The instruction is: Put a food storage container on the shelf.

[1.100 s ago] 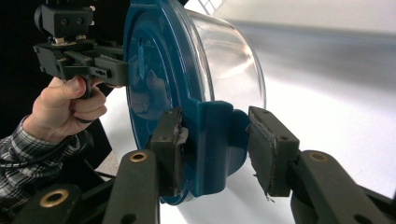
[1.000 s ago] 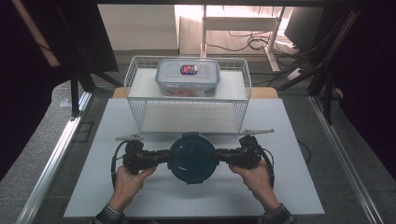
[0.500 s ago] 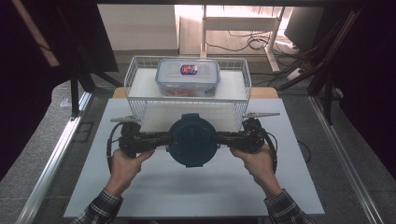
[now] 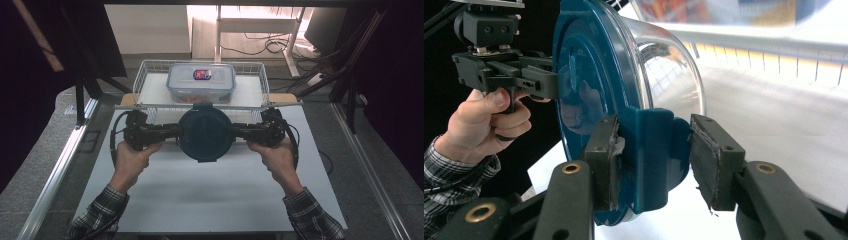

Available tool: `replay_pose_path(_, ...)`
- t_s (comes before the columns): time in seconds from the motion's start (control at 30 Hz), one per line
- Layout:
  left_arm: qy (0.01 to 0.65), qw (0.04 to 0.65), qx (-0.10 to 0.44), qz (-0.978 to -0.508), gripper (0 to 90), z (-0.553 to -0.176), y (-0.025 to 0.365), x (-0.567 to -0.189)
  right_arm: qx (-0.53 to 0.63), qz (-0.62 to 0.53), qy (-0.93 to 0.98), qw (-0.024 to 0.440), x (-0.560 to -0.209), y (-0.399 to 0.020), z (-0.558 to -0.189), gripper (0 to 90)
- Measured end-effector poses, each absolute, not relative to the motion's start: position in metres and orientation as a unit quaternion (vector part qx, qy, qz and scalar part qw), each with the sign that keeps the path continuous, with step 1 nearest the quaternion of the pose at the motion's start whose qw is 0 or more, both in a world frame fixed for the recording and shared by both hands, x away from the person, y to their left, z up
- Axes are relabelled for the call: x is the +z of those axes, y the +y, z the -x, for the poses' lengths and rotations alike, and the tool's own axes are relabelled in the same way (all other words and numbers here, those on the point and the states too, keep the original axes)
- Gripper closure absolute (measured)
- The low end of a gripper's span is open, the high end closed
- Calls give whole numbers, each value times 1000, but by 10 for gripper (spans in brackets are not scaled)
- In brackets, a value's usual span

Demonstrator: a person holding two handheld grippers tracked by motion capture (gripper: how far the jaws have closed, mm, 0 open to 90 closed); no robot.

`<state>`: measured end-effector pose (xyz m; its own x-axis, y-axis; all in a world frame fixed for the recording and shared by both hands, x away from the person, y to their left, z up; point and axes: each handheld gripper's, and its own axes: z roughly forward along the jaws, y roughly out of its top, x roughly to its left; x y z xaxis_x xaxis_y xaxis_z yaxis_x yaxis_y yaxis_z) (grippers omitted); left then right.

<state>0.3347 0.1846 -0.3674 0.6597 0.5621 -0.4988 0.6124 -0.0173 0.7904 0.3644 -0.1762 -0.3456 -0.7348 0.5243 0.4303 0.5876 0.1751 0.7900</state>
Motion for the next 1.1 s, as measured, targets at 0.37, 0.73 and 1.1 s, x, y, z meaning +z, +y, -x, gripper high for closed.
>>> replay_pose_path(0.37,404,571,-4,-715,564,-352,191,-320,-544,354,-760,19,-305,-170,-381,566)
replay_pose_path(0.73,397,582,9,-710,565,-382,198,-270,-558,349,-753,9,-257,-164,-408,566)
replay_pose_path(1.1,409,584,21,-701,564,-414,207,-236,-573,345,-744,6,-229,-154,-443,566)
